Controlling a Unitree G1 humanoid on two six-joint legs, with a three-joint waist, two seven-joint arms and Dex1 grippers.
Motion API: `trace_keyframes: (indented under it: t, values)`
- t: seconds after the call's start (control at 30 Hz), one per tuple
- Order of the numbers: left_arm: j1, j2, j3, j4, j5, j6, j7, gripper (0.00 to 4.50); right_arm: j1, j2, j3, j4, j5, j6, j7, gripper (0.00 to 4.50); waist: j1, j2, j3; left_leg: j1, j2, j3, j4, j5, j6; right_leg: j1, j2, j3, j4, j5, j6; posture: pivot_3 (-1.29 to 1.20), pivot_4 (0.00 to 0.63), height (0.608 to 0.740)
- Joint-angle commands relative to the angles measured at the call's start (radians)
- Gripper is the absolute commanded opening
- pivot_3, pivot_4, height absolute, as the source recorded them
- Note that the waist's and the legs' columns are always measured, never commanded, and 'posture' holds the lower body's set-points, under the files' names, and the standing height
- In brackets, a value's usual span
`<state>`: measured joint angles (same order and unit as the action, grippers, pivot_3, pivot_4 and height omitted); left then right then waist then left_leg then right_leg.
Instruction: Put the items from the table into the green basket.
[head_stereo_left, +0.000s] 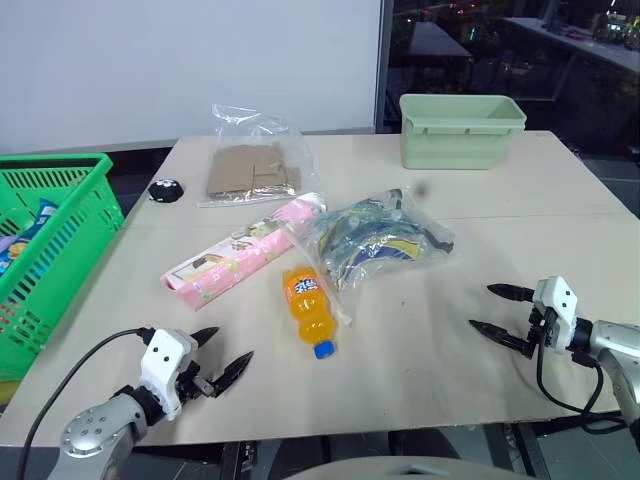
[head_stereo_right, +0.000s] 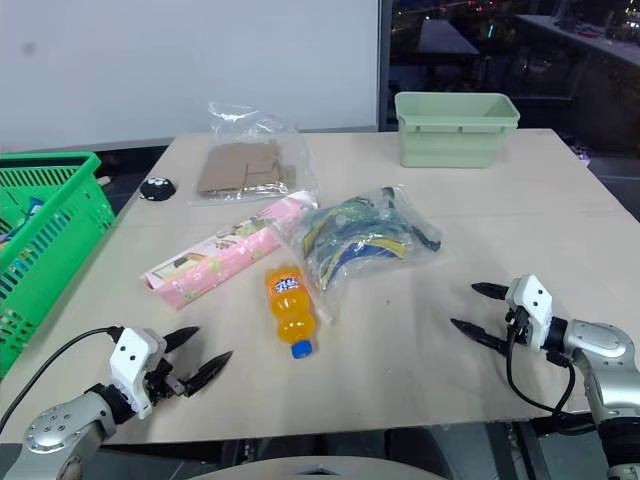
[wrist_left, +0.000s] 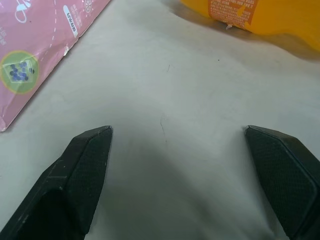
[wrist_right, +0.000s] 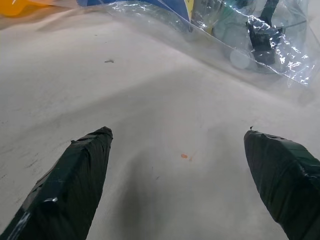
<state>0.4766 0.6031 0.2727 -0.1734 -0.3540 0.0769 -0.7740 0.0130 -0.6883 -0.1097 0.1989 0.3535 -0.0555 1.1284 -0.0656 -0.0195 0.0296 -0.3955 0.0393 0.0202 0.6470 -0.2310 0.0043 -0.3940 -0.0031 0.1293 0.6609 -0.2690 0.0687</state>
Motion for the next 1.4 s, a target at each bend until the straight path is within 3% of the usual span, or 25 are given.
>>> trace_keyframes:
  t: [0.03,0.57,0.7,0.83,1.03,1.4]
  values:
    - [-0.012,0.015,0.026,-0.027,-0.006,-0.011,-0.012,4.45,-0.012,-0.003,-0.025,-0.034,0.016,0.003,-0.009,4.50,0.000,0.000,0.000,0.000,0.000,0.000,0.000,0.000,0.000,0.000,0.000,0.000,0.000,0.000,0.000,0.02,0.000,0.740]
    - [-0.083,0.021,0.057,-0.017,-0.060,0.004,-0.056,4.45,-0.019,0.024,0.005,-0.110,-0.023,0.048,-0.091,4.50,-0.001,0.000,0.000,0.000,0.000,0.000,0.000,0.000,0.000,0.000,0.000,0.000,0.000,0.000,0.000,0.01,0.000,0.740]
    - [-0.084,0.103,0.146,-0.111,-0.327,0.158,-0.234,4.45,-0.089,0.038,0.048,-0.205,-0.092,0.154,-0.212,4.50,-0.009,-0.001,0.001,-0.001,0.001,0.000,0.000,0.000,0.000,-0.002,0.001,0.000,0.002,0.000,0.000,0.01,0.000,0.740]
    - [-0.139,0.166,0.192,-0.151,-0.375,0.200,-0.267,4.45,-0.192,0.057,0.100,-0.241,-0.150,0.148,-0.254,4.50,-0.005,0.001,0.002,-0.001,0.002,0.001,0.000,0.000,0.000,-0.003,0.001,0.000,0.002,0.000,0.000,0.02,0.000,0.740]
    - [-0.214,0.268,0.218,-0.263,-0.450,0.292,-0.303,4.45,-0.427,0.108,0.310,-0.082,-0.382,0.087,-0.282,4.50,-0.005,-0.003,0.004,-0.003,0.001,0.001,0.000,0.000,0.001,-0.003,0.001,-0.001,0.001,0.001,-0.001,0.04,0.000,0.740]
    - [-0.295,0.280,0.218,-0.388,-0.494,0.384,-0.234,4.45,-0.709,0.243,0.413,0.294,-0.511,0.058,-0.321,4.50,0.000,-0.002,0.005,-0.003,0.001,0.000,0.000,0.000,0.001,-0.002,0.001,-0.001,0.002,0.003,-0.004,0.08,0.000,0.740]
